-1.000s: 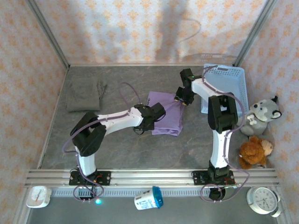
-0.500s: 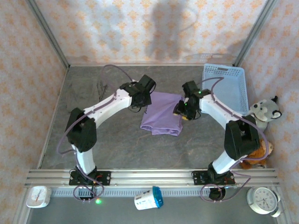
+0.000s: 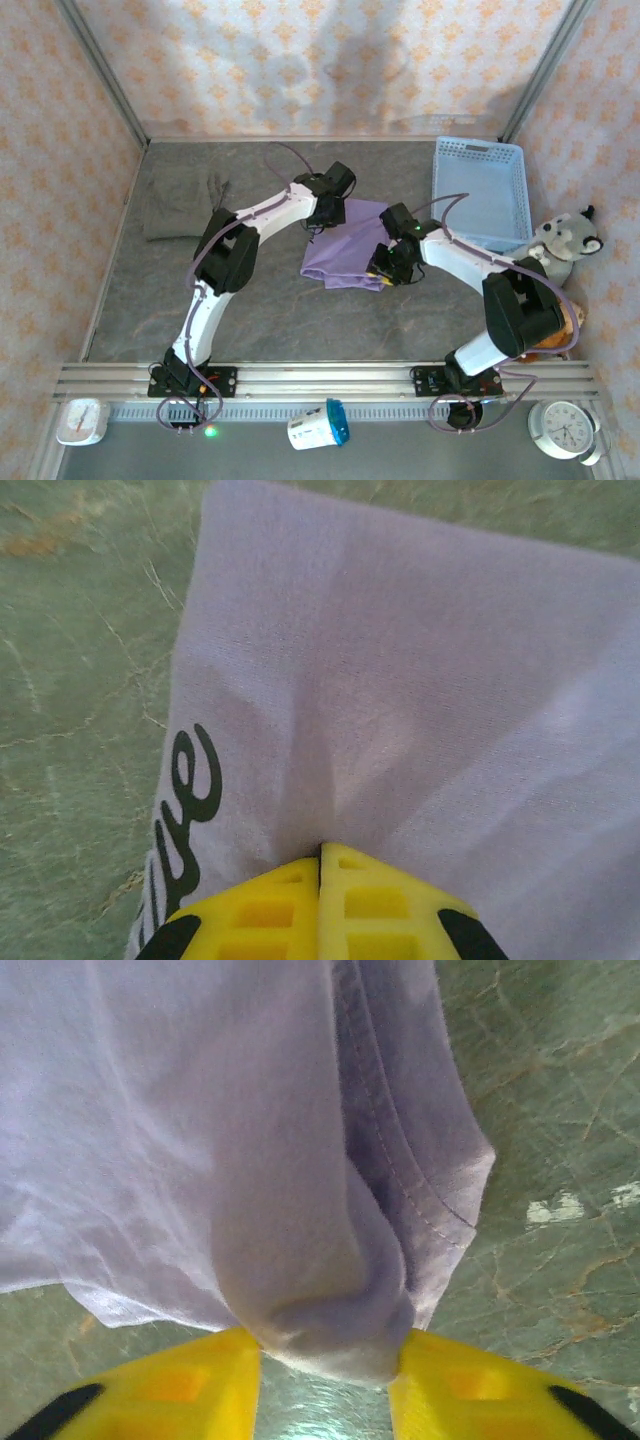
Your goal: Fold and stack the mixed laundry pile
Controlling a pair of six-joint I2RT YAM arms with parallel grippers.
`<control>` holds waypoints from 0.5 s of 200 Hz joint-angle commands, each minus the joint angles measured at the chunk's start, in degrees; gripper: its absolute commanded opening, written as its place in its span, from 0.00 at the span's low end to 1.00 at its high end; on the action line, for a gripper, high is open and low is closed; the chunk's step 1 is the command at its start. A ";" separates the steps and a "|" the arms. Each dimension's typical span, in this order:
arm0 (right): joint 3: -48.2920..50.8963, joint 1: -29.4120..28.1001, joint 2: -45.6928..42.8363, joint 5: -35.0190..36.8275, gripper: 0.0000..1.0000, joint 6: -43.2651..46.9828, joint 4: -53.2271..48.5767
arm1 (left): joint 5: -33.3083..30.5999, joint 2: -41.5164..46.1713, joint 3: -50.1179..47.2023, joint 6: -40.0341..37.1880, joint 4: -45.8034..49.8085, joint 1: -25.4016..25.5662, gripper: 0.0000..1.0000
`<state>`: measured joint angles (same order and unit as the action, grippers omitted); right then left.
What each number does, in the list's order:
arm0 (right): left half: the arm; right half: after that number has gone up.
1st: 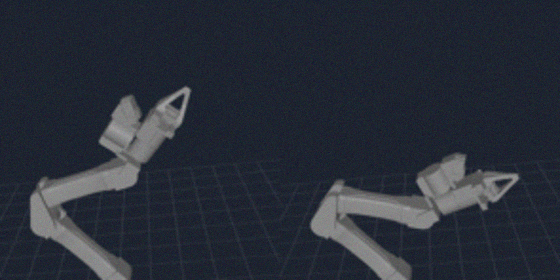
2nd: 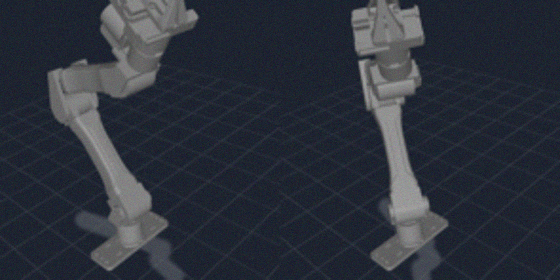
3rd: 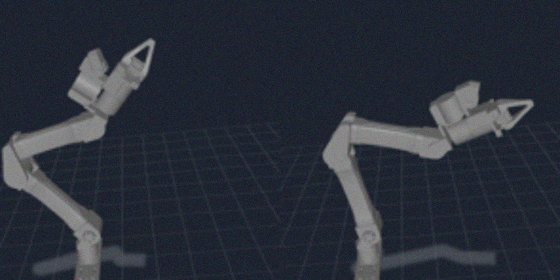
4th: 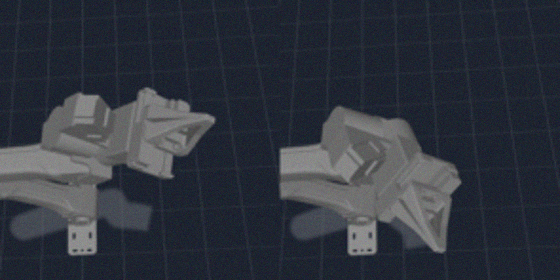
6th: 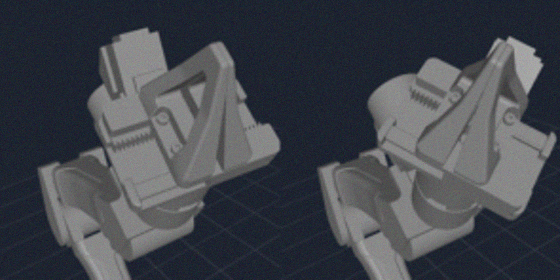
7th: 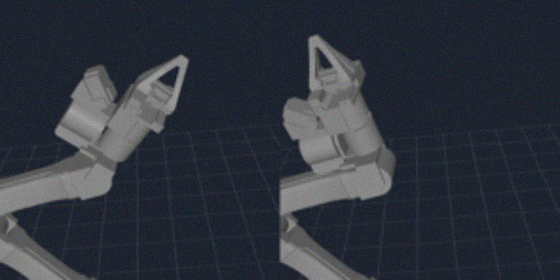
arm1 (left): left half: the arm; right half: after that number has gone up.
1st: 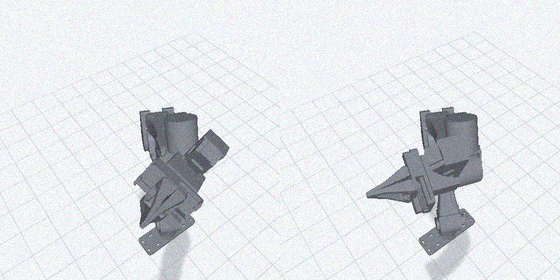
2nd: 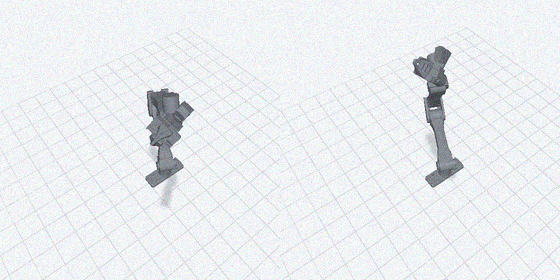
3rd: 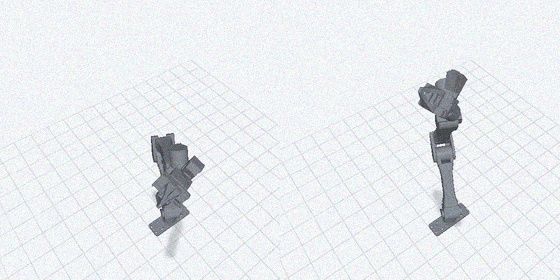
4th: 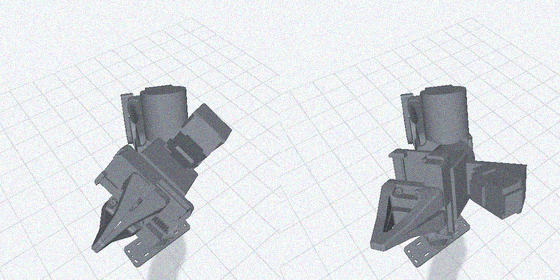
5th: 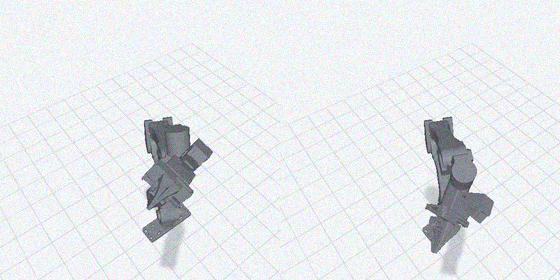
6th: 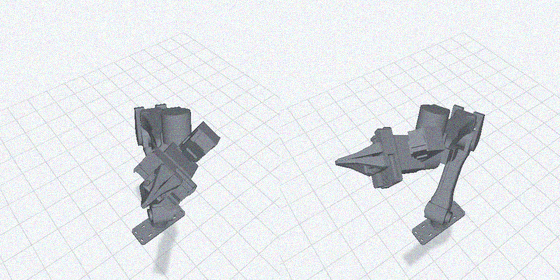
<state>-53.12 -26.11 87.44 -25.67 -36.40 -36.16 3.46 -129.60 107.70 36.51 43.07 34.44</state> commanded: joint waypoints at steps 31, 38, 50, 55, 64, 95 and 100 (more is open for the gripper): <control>-1.94 -0.19 -0.07 5.25 0.00 -2.33 0.60 | 1.03 -1.98 -0.73 1.04 1.56 -0.48 0.00; -1.67 -0.18 -1.82 5.61 0.00 -2.65 -0.54 | 0.68 -2.08 -1.14 1.50 1.58 -0.44 0.00; -0.69 -0.23 -5.58 6.27 0.00 -3.37 -3.18 | 0.46 -2.14 -1.55 2.34 1.49 -0.64 0.00; 0.11 -0.17 -7.34 6.48 0.00 -3.69 -4.28 | 0.34 -2.22 -1.69 2.60 1.42 -0.64 0.00; 2.03 -0.20 -10.51 7.22 0.00 -4.50 -6.44 | 0.30 -2.34 -1.76 3.16 1.27 -0.77 0.00; 12.06 -0.14 -16.68 4.40 0.00 -8.85 -3.07 | 1.07 -2.60 -1.71 4.08 1.07 -0.80 0.00; 13.30 -0.16 -16.33 3.53 0.00 -9.57 -1.41 | 1.32 -2.50 -1.75 4.16 1.08 -0.77 0.00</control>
<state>-46.44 -26.11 71.85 -21.58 -41.45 -37.54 4.54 -131.44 107.20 39.16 42.70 34.35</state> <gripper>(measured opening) 0.050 0.041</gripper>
